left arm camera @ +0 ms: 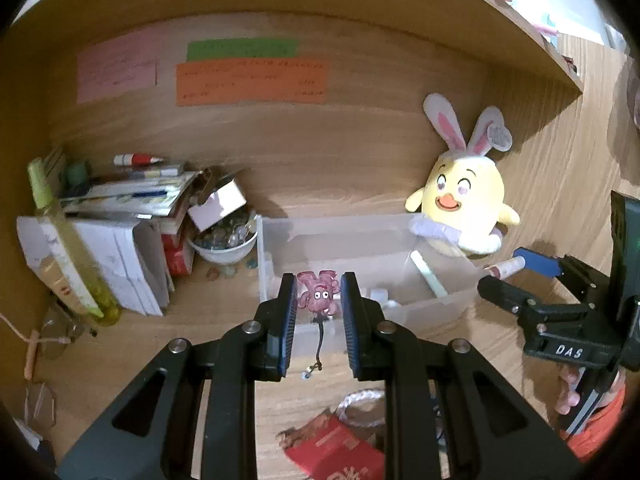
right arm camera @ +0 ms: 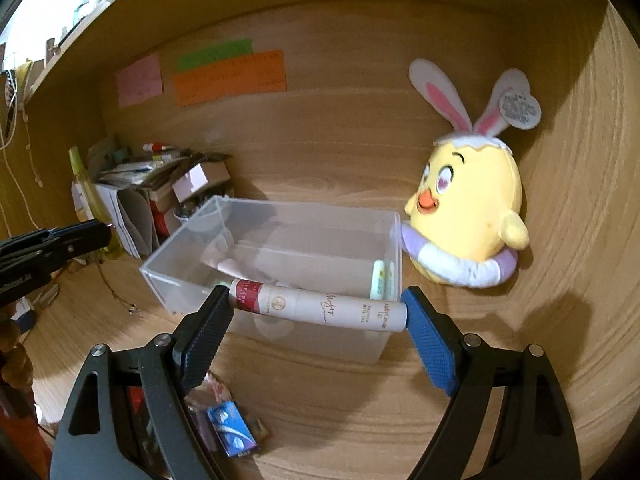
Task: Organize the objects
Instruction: 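Carry the keychain and lip tube into the clear bin and release both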
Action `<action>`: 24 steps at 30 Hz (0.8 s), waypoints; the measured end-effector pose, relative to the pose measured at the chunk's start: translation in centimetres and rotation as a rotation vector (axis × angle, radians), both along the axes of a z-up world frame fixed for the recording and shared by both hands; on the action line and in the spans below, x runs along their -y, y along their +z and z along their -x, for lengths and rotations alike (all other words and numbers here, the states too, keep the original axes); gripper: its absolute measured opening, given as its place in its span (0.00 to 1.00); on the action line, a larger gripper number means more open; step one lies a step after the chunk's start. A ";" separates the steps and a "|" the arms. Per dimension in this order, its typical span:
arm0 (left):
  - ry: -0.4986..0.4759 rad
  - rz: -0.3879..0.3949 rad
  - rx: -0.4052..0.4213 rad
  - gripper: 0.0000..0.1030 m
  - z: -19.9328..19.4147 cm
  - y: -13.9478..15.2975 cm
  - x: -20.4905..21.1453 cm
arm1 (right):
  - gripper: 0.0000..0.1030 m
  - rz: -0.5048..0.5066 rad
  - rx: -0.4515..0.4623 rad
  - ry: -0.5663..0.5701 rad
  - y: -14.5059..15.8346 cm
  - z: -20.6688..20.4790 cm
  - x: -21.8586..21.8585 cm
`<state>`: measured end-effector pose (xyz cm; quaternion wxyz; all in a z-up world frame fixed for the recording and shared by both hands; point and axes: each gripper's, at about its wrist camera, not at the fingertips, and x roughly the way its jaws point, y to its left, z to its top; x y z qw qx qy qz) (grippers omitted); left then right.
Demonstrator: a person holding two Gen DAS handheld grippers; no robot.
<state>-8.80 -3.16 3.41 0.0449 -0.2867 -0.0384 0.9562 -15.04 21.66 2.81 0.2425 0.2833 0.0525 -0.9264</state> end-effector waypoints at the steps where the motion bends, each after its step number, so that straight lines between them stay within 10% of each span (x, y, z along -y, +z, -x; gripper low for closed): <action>1: 0.000 -0.004 -0.001 0.21 0.3 0.2 0.0 | 0.81 0.001 -0.005 0.001 0.1 0.1 0.1; 24: 0.012 -0.020 0.056 0.21 7.1 -1.0 0.6 | 0.81 -0.043 0.041 0.030 -1.1 6.2 3.6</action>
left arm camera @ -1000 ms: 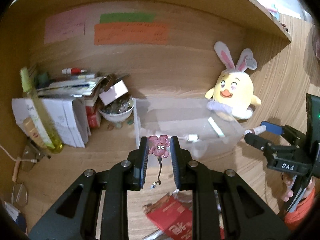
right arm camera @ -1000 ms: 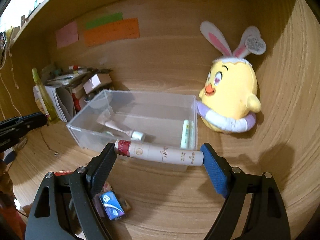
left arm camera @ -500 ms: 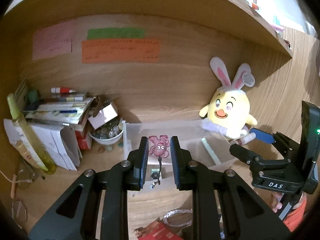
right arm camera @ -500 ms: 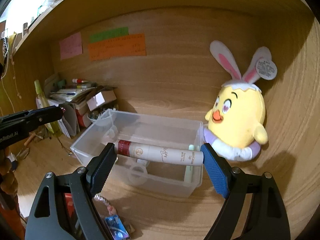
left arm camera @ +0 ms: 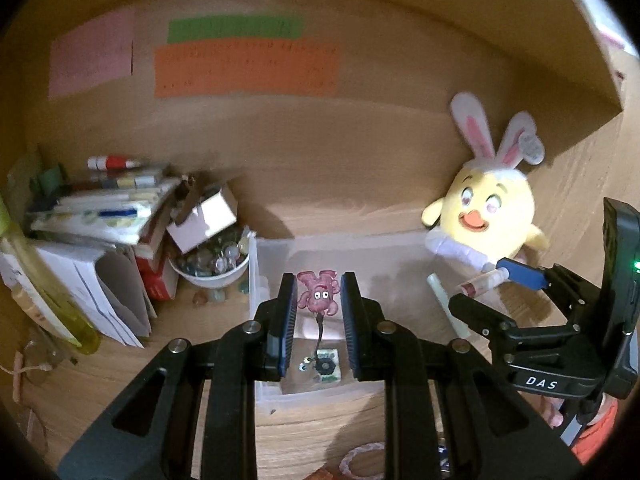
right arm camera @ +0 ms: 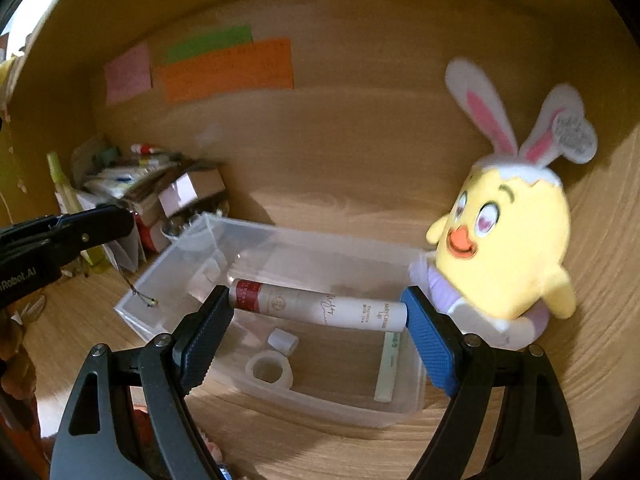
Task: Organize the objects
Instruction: 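Carry the keychain and lip tube into the clear bin and release both, then withdraw both tools from the bin toward the remaining items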
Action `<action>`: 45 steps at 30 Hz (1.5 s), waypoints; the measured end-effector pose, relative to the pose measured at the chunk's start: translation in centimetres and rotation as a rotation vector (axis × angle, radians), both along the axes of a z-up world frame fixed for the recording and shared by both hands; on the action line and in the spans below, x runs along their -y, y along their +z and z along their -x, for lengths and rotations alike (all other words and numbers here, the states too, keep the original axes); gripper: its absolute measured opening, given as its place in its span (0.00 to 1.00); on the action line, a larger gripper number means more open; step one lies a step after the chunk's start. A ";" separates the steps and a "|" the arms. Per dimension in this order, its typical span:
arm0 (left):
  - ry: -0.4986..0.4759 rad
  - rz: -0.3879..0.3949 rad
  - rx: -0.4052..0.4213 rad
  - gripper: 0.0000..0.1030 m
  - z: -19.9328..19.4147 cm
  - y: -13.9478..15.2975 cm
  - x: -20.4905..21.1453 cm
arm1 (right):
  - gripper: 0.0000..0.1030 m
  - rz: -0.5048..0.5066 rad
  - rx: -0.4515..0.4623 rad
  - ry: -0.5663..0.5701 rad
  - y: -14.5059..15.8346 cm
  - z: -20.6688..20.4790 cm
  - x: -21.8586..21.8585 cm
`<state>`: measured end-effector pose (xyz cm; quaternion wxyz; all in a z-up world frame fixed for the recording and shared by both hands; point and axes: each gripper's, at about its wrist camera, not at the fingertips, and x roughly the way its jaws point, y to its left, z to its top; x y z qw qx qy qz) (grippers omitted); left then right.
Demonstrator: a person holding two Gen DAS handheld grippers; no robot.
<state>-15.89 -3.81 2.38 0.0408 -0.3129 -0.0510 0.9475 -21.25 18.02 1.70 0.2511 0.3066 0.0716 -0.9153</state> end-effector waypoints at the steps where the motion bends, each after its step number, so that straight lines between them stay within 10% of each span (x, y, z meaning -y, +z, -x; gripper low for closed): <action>1: -0.001 -0.001 0.013 0.21 0.3 -0.5 0.1 | 0.81 -0.005 0.010 -0.004 -0.4 0.3 0.1; 28: -0.062 0.004 0.196 0.22 3.0 -6.0 -1.3 | 0.81 -0.093 0.115 -0.036 -4.7 2.8 1.7; 45: -0.046 0.040 0.072 0.75 -1.7 -2.2 -1.4 | 0.85 -0.102 0.049 -0.022 -1.9 0.2 0.8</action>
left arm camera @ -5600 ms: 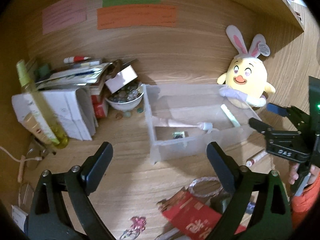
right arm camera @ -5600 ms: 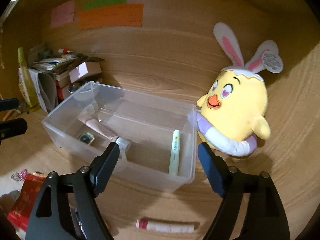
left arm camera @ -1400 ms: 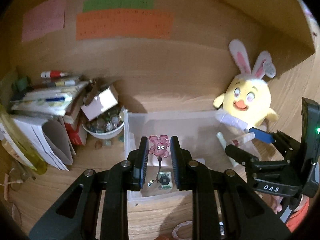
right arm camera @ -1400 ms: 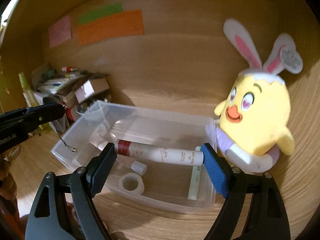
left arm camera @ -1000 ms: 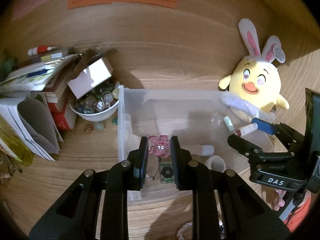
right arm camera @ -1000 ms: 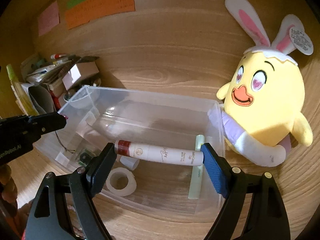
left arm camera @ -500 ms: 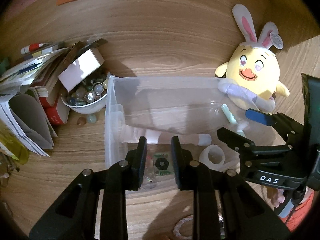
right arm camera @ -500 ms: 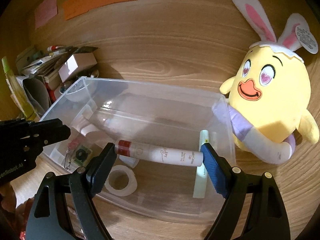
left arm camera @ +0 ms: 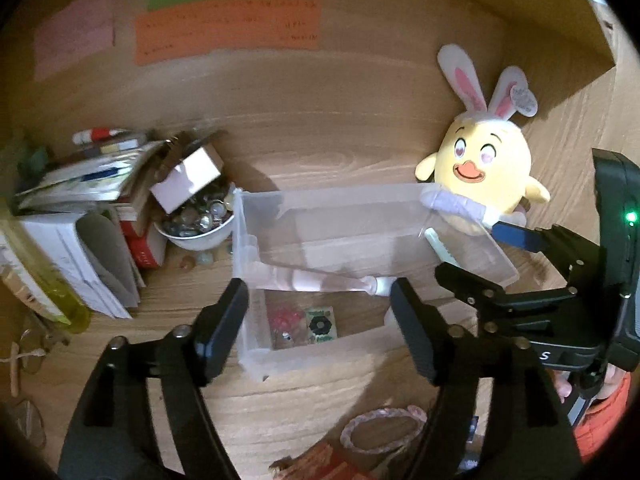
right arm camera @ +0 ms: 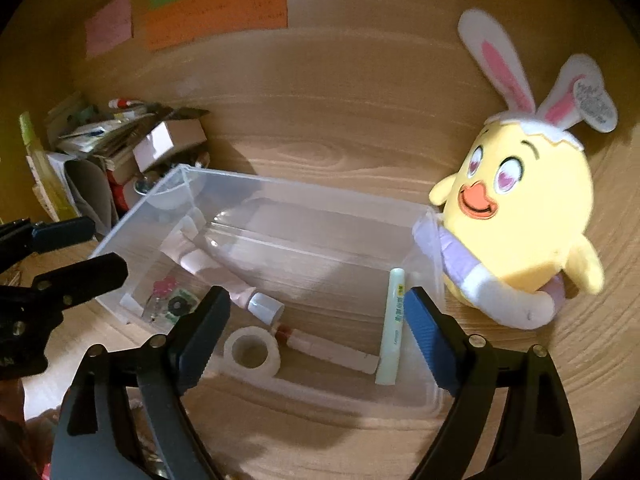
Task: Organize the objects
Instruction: 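Withdraw both tools from the bin toward the remaining items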
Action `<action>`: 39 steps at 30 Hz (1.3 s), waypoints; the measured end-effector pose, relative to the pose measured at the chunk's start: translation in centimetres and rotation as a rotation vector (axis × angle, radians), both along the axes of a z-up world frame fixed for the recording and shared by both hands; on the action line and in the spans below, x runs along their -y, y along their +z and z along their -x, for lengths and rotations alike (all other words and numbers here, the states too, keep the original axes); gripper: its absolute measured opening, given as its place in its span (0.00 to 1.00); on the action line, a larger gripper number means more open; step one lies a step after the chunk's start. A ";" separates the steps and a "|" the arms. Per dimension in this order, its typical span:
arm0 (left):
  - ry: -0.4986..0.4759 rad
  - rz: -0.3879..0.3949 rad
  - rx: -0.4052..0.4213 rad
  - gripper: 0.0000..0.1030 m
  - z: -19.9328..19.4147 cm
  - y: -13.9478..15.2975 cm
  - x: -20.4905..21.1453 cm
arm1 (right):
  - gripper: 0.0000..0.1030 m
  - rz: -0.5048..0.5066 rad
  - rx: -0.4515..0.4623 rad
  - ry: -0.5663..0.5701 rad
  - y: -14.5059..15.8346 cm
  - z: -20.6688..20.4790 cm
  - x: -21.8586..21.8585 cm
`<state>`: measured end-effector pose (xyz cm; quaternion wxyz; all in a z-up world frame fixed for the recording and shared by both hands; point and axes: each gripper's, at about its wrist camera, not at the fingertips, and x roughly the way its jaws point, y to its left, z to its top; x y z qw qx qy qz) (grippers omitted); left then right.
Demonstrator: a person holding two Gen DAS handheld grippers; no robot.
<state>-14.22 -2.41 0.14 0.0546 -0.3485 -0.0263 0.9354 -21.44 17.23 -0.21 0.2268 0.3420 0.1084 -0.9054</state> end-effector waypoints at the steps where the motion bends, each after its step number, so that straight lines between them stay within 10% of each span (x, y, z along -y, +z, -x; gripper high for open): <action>1: 0.003 -0.001 -0.007 0.78 -0.4 0.2 0.1 | 0.85 0.002 -0.008 0.003 0.2 -0.4 -0.1; 39: 0.114 0.040 0.142 0.88 -14.3 -7.4 5.1 | 0.91 0.032 0.052 0.029 -3.2 -14.0 -4.5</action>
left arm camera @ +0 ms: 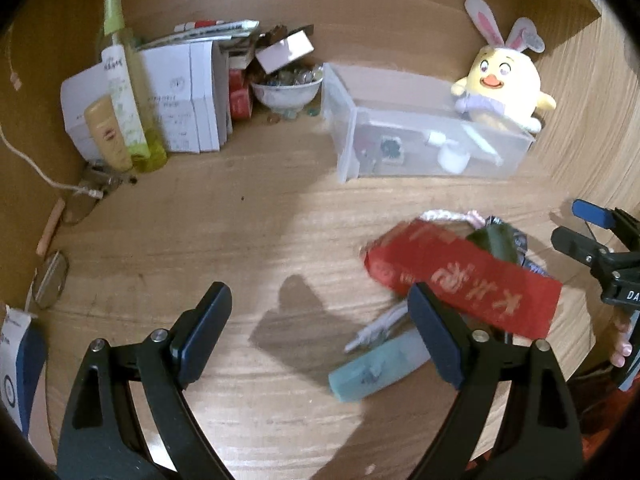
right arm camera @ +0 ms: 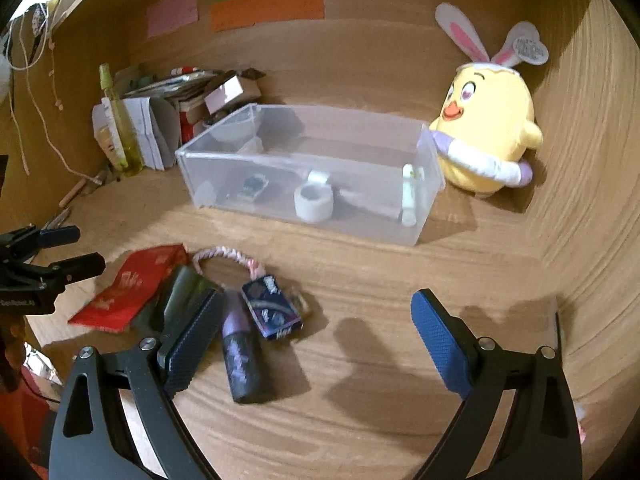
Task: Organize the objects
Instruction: 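Withdraw both tools from the bin toward the remaining items, then grasp the red envelope with the left tool while the right tool grasps the purple spray bottle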
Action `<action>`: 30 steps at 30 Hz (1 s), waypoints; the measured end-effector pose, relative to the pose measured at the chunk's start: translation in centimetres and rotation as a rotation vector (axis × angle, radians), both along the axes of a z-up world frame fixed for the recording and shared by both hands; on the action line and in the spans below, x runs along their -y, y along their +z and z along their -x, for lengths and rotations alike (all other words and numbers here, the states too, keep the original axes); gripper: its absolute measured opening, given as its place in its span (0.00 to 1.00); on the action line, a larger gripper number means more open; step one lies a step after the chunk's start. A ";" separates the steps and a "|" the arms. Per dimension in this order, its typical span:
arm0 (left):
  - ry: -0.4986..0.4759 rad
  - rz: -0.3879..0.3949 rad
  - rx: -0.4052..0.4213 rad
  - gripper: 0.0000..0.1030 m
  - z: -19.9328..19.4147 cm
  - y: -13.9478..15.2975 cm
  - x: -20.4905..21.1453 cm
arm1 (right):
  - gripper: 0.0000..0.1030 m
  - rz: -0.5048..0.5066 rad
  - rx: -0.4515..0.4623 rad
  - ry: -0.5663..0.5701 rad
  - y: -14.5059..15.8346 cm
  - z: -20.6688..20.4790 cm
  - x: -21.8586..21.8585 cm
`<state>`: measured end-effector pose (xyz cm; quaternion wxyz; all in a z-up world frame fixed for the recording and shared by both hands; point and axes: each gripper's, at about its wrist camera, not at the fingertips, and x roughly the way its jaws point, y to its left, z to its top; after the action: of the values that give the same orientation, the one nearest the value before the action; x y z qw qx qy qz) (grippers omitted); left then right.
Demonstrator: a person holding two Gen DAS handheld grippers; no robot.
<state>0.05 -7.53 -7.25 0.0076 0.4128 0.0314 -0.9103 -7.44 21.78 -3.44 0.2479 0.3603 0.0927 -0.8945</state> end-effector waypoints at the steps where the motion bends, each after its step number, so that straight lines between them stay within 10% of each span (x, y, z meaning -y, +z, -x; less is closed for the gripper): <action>1: -0.004 -0.005 0.005 0.88 -0.1 -0.2 0.0 | 0.91 0.000 0.006 0.002 -0.2 -0.1 0.0; 19: -0.183 0.008 0.024 0.88 0.3 -0.7 -4.9 | 0.89 0.035 0.111 0.032 -2.5 -1.4 -0.9; 30: -0.165 0.007 0.014 0.88 4.0 0.5 -4.3 | 0.45 0.018 0.144 0.102 -3.3 -0.8 1.5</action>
<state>-4.00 -3.21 -6.77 -0.0660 0.4201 -0.0058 -0.9051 -6.62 20.25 -6.72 0.3024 0.4161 0.0847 -0.8534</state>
